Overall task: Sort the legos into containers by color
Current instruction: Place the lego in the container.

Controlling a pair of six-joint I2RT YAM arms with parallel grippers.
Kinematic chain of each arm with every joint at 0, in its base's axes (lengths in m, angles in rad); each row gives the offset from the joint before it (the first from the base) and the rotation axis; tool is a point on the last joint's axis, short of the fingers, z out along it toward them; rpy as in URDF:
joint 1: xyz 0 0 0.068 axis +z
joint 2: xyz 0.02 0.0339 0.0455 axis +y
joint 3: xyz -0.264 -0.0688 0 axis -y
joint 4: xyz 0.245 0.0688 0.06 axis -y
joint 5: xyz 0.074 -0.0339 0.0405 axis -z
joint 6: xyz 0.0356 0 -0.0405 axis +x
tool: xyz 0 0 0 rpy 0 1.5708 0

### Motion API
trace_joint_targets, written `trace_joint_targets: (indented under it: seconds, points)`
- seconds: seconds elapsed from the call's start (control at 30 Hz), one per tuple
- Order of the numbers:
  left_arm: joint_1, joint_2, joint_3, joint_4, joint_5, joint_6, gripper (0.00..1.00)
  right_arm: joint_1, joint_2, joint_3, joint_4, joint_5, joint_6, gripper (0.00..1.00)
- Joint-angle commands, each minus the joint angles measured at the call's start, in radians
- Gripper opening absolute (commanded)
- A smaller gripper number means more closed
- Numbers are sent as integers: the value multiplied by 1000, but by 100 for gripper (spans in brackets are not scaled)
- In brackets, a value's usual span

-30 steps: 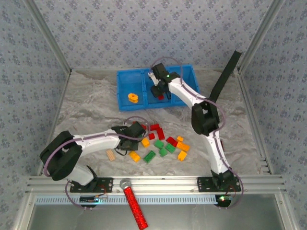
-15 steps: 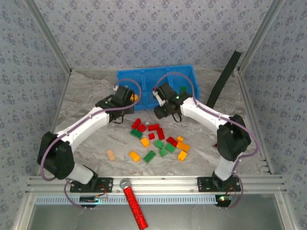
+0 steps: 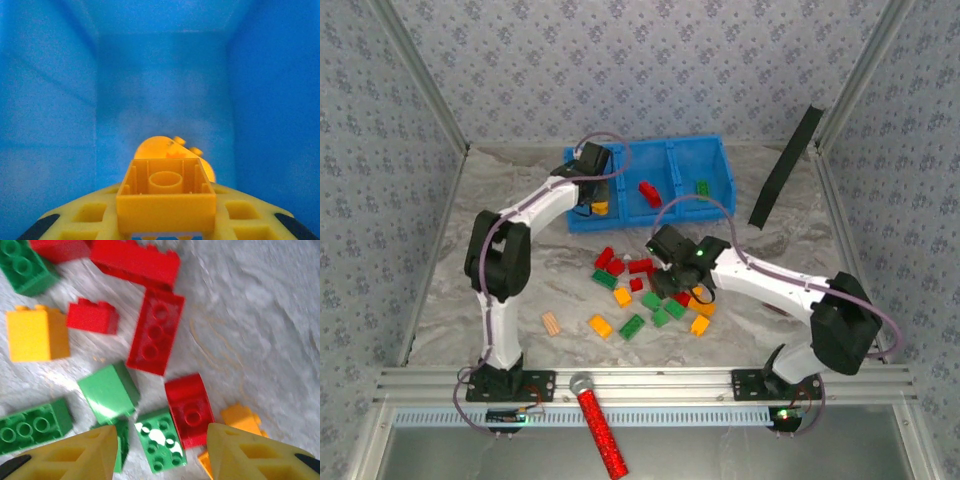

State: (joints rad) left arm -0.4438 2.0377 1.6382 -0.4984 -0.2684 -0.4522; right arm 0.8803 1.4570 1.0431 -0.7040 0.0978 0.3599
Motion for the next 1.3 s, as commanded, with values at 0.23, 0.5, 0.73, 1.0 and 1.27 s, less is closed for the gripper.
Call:
trace_joint_targets:
  seconds: [0.23,0.5,0.73,1.0,1.27]
  points:
    - [22,93,97,-75,65,18,29,1,-123,-113,12,13,183,52]
    - [22,112,94,-74,87,5,41,-33,-25,-65,118,-28,149,53]
    - [20,84,98,-69,107,21,48,-42,55,-45,190,-53,138,54]
    - [17,-4,92,-76,114,49,58,-64,144,-35,271,-79,121,55]
    - [-2,-136,56,-93,123,76,59,-68,262,25,284,-30,81,56]
